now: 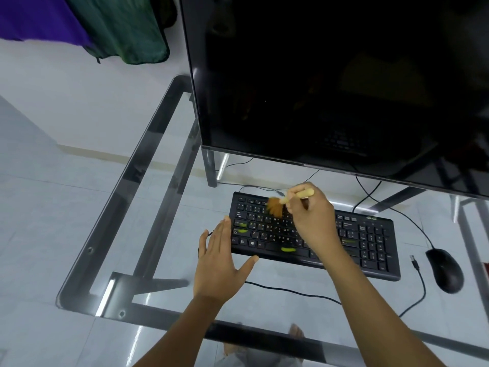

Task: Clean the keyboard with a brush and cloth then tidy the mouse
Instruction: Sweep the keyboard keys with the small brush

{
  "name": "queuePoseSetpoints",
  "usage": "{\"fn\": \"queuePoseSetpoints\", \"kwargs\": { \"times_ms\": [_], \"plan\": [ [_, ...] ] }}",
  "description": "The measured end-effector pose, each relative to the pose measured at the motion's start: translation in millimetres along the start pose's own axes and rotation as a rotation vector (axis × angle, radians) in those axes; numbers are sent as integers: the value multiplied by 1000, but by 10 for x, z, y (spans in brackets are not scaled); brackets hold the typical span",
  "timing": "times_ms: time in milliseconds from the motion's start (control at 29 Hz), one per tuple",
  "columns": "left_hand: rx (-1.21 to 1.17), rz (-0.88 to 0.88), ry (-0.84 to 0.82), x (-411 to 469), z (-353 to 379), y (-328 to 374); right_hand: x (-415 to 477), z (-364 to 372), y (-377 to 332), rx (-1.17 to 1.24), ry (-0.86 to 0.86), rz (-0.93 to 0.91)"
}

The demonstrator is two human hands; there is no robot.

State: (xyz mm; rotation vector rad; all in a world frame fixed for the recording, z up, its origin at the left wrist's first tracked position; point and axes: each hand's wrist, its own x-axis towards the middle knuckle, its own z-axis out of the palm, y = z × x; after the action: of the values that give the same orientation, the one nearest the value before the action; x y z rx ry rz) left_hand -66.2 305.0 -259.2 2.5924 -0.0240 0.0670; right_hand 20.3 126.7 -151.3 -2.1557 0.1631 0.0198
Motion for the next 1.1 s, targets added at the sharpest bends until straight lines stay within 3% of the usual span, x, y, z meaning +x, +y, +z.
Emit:
{"fn": "queuePoseSetpoints", "kwargs": {
  "times_ms": [69, 138, 241, 276, 379, 448, 517, 586, 655, 724, 793, 897, 1035, 1104],
  "plan": [
    [5, 7, 1, -2, 4, 0, 14, 49, -37, 134, -118, 44],
    [14, 8, -3, -4, 5, 1, 3, 117, -84, 76, -226, 52],
    [17, 3, -7, -3, -2, 6, 84, 183, -176, 23, -8, -62],
    [19, 2, -7, -2, -3, 9, 112, 209, -189, 54, -5, -73],
    [24, -1, -7, 5, 1, 12, 148, 326, -234, 19, -238, -14],
    [17, 1, -11, 1, -7, 14, 187, 370, -273, -80, -164, -47],
    [6, 1, -10, 6, -21, 18, 212, 326, -299, -23, -55, -79],
    [3, -1, -19, 3, -24, 17, 213, 287, -292, 39, -126, -33],
    [-11, -3, -19, -3, -24, 11, 188, 225, -262, -65, -211, 7],
    [-42, 5, -17, -15, -38, 9, 150, 108, -201, -115, -92, -11],
    [-80, 5, 2, -14, -41, 0, 121, -40, -102, -17, -47, 24],
    [-62, 10, -9, -19, -36, 4, 2, -217, 33, -27, -234, 118],
    [68, -13, -62, -42, -22, 62, -64, -465, 166, -90, 23, 82],
    [118, -34, -66, -43, -4, 138, -85, -546, 191, 45, -75, 131]
  ]
}}
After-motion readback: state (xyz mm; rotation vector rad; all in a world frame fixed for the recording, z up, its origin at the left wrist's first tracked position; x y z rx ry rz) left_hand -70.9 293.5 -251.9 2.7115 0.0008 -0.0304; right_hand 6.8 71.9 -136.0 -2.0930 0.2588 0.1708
